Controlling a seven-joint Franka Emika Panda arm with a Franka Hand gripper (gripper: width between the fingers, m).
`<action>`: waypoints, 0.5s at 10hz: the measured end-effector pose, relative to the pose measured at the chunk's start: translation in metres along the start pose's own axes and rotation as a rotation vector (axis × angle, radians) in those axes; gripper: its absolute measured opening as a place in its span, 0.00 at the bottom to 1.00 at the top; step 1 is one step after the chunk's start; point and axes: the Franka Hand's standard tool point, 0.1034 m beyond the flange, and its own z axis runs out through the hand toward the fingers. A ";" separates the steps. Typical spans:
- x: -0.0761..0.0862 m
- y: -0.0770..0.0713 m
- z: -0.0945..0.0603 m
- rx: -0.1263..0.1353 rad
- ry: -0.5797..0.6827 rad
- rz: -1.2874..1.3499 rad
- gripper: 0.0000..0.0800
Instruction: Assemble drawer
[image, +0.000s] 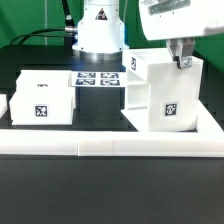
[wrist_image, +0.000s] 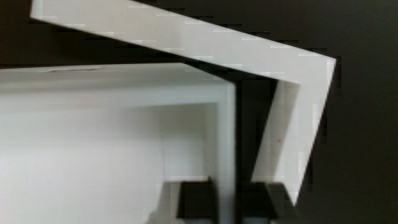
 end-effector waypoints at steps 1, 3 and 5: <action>0.000 0.000 0.001 0.000 -0.002 -0.002 0.05; 0.002 -0.004 0.003 0.005 -0.016 0.039 0.05; 0.003 -0.020 0.006 0.014 -0.021 0.044 0.05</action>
Offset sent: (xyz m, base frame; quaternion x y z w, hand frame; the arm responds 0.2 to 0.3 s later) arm 0.0336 0.0079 -0.0098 -0.0278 -0.0122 0.0604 0.9977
